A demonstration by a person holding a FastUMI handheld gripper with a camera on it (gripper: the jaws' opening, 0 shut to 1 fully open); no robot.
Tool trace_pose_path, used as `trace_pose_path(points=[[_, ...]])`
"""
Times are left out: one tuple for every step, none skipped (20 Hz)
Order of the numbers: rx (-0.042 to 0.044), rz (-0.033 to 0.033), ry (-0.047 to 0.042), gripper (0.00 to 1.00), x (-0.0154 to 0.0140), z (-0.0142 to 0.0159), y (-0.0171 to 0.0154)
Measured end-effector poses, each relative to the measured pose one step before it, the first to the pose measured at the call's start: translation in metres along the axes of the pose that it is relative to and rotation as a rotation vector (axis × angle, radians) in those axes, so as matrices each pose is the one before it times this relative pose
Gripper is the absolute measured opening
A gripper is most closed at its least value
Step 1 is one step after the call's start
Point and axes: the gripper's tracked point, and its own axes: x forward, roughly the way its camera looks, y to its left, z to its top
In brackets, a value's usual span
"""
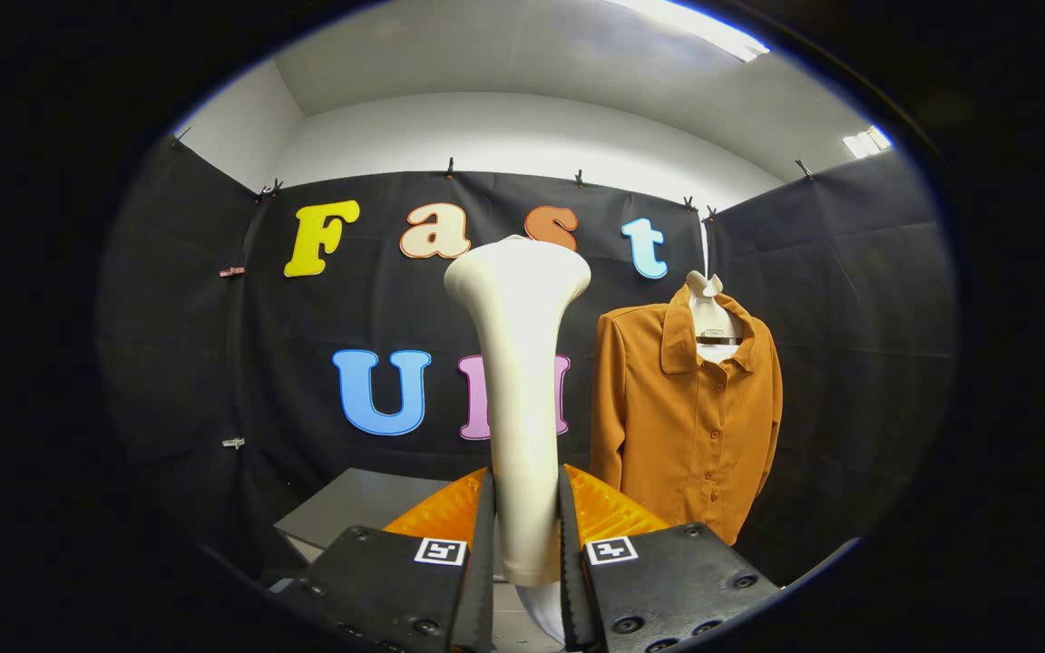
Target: Iron the clothes twice with a garment steamer, once on the left side and once on the right side.
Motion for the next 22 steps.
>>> trace_pose_path(points=[[0.00059,0.00062,0.00126,0.33,-0.00049,-0.00087,0.00063],[0.00115,0.00136,0.00225,0.33,-0.00012,-0.00007,0.00116],[0.00019,0.00155,0.00110,0.33,0.00095,-0.00012,0.00059],[-0.00289,0.00146,0.00395,0.33,0.00075,-0.00114,0.00125],[-0.00202,0.00142,0.00247,0.33,-0.00050,-0.00068,0.00003],[-0.00035,0.00075,0.00197,0.33,0.00036,-0.00099,0.00030],[0.00061,0.00025,0.00193,0.33,-0.00003,-0.00064,0.00010],[0.00110,0.00004,0.00119,0.33,0.00045,-0.00021,0.00024],[0.00099,0.00127,0.00117,0.33,0.00096,-0.00047,0.00084],[0.00031,0.00141,0.00120,0.33,0.00067,0.00041,0.00033],[-0.00026,0.00124,0.00105,0.33,-0.00008,-0.00100,-0.00022],[-0.00013,-0.00051,0.00015,0.33,0.00046,-0.00008,-0.00054],[0.00095,0.00084,0.00031,0.33,0.00063,-0.00037,-0.00056],[0.00348,0.00239,0.00269,0.33,0.00010,-0.00089,0.00006],[0.00358,0.00063,0.00244,0.33,0.00047,-0.00082,-0.00030],[0.00035,-0.00200,0.00143,0.33,0.00038,-0.00064,-0.00093],[-0.00084,-0.00284,0.00074,0.33,-0.00025,-0.00044,-0.00112],[0.00029,-0.00175,-0.00012,0.33,-0.00011,-0.00021,-0.00063],[0.00092,0.00002,0.00080,0.33,0.00030,0.00040,0.00058],[0.00115,-0.00054,-0.00020,0.33,-0.00016,-0.00019,-0.00001],[-0.00131,-0.00069,-0.00035,0.33,0.00016,0.00100,0.00073],[0.00203,-0.00008,0.00026,0.33,0.00029,0.00065,0.00036]])
